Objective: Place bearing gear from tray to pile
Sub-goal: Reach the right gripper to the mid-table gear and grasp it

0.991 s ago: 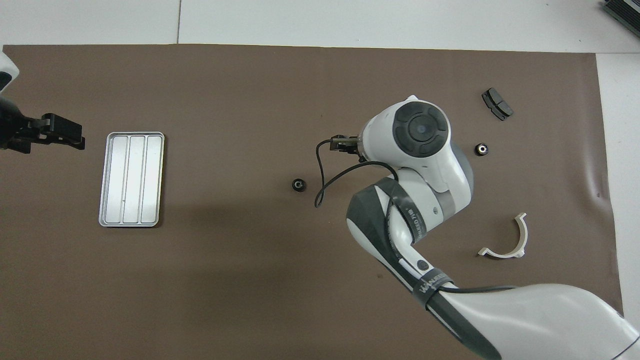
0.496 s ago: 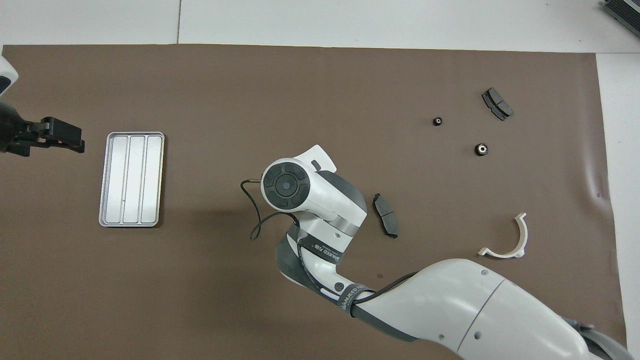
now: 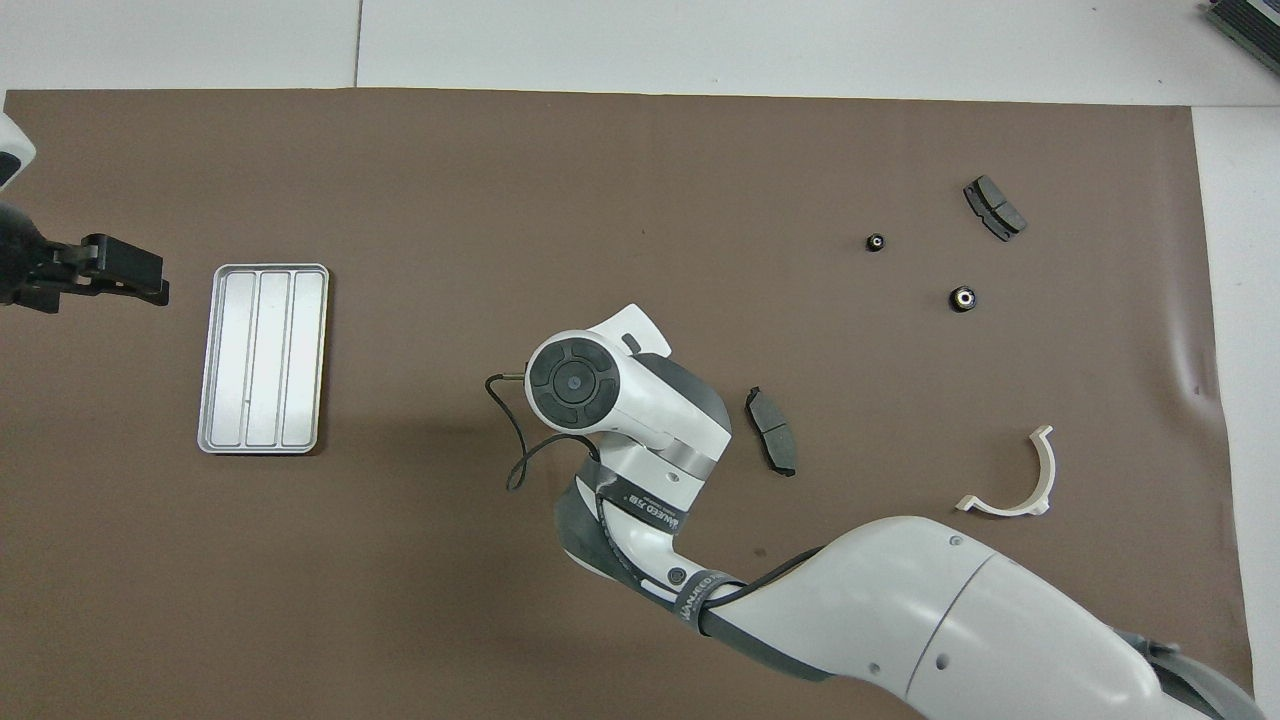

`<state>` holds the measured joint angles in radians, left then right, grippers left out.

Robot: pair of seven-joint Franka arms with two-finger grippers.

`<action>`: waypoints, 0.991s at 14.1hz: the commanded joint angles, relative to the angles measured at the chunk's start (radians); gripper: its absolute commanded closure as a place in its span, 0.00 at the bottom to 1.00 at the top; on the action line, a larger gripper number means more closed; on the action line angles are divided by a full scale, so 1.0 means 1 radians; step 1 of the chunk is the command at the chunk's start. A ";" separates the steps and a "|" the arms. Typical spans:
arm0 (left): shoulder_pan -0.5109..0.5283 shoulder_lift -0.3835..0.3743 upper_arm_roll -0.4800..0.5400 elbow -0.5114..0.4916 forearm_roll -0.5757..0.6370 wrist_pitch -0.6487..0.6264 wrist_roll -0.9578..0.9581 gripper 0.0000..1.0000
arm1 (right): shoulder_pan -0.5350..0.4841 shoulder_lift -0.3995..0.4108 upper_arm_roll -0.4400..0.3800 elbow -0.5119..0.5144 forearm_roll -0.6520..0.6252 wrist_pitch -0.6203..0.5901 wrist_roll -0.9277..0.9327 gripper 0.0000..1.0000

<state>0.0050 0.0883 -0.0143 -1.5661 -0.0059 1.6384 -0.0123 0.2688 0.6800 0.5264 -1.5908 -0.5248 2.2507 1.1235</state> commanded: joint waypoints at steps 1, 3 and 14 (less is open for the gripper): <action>-0.010 -0.030 0.007 -0.034 0.018 0.012 0.002 0.00 | -0.019 -0.002 0.017 -0.018 -0.044 0.035 0.022 0.27; -0.010 -0.030 0.008 -0.032 0.020 0.014 0.006 0.00 | -0.020 -0.002 0.017 -0.020 -0.046 0.035 0.022 0.27; -0.007 -0.030 0.008 -0.034 0.020 0.015 0.009 0.00 | -0.023 -0.014 0.015 -0.008 -0.061 0.007 0.093 1.00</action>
<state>0.0050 0.0882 -0.0132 -1.5661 -0.0059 1.6391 -0.0123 0.2639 0.6709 0.5275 -1.5975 -0.5440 2.2596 1.1686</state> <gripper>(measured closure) 0.000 0.652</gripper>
